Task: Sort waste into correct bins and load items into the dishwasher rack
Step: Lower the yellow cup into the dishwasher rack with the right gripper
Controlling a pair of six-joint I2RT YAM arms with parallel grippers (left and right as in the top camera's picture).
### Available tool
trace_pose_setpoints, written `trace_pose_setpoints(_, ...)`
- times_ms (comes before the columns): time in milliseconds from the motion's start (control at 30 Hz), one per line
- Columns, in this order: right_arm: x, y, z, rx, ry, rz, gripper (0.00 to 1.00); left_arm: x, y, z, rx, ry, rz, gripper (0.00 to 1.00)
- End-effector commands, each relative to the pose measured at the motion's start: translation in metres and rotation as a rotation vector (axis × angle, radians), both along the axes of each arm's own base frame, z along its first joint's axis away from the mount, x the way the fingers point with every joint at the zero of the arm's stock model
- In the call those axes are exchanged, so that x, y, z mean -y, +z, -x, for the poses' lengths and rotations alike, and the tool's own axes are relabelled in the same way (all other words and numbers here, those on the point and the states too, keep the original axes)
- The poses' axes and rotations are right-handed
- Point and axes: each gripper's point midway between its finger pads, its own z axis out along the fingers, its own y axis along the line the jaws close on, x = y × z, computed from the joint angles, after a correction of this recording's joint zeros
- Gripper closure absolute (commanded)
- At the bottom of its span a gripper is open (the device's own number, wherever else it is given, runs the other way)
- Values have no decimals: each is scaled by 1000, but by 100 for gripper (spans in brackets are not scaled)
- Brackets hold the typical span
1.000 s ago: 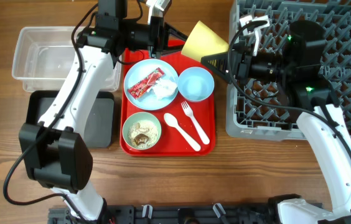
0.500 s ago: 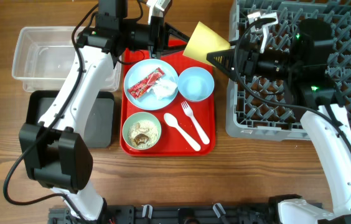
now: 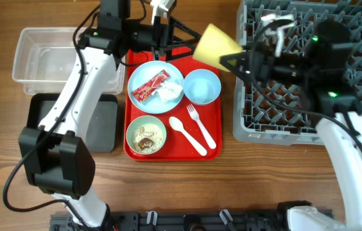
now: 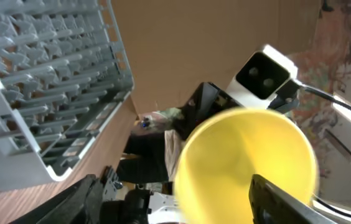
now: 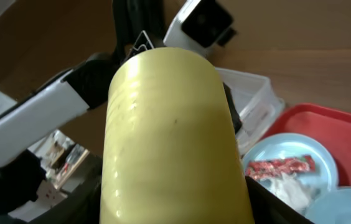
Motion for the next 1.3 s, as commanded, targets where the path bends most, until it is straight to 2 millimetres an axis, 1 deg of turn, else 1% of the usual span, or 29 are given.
trace_pose_setpoints(0, 42, 15, 9, 26, -212, 83, 45, -21, 9, -11, 30, 55, 4, 18)
trace_pose_setpoints(33, 52, 9, 10, -6, -277, 112, 45, -26, 9, -14, 30, 67, 3, 19)
trace_pose_setpoints(100, 79, -7, 18, -81, -444, 211, 45, -34, 7, -21, 31, 97, -3, 22)
trace_pose_setpoints(133, 96, -19, 24, -144, -554, 275, 45, -38, 6, -24, 32, 115, -10, 23)
trace_pose_setpoints(200, 115, -35, 40, -223, -659, 367, 45, -42, 4, -30, 34, 147, -27, 25)
trace_pose_setpoints(300, 133, -63, 67, -385, -747, 463, 45, -43, -1, -37, 41, 191, -58, 28)
trace_pose_setpoints(333, 138, -74, 76, -441, -762, 504, 45, -44, -2, -40, 43, 210, -73, 31)
trace_pose_setpoints(400, 146, -94, 91, -546, -780, 580, 45, -44, -5, -43, 45, 245, -102, 32)
trace_pose_setpoints(500, 154, -115, 101, -659, -779, 656, 45, -47, -9, -49, 58, 313, -161, 33)
trace_pose_setpoints(600, 155, -134, 98, -749, -746, 699, 45, -50, -18, -56, 57, 402, -252, 32)
trace_pose_setpoints(700, 155, -151, 91, -802, -701, 739, 45, -52, -32, -58, 65, 454, -344, 32)
trace_pose_setpoints(800, 148, -169, 81, -839, -636, 782, 45, -56, -57, -56, 60, 503, -494, 32)
trace_pose_setpoints(833, 145, -177, 76, -850, -614, 799, 45, -59, -69, -54, 60, 521, -566, 32)
trace_pose_setpoints(900, 137, -189, 70, -865, -575, 826, 44, -64, -86, -51, 63, 555, -688, 32)
trace_pose_setpoints(967, 135, -199, 66, -868, -563, 879, 44, -69, -98, -49, 78, 579, -790, 32)
trace_pose_setpoints(1033, 134, -207, 61, -864, -575, 926, 39, -70, -106, -45, 87, 592, -860, 31)
trace_pose_setpoints(1100, 137, -212, 56, -860, -613, 963, 38, -66, -109, -41, 109, 574, -889, 30)
trace_pose_setpoints(1133, 139, -213, 53, -854, -635, 979, 33, -64, -111, -39, 116, 567, -904, 30)
trace_pose_setpoints(1167, 140, -213, 51, -851, -653, 977, 24, -63, -113, -36, 117, 563, -922, 30)
trace_pose_setpoints(1233, 139, -211, 50, -844, -654, 969, 20, -62, -117, -31, 116, 559, -960, 30)
trace_pose_setpoints(1267, 140, -210, 49, -840, -656, 968, 11, -63, -121, -27, 116, 557, -996, 30)
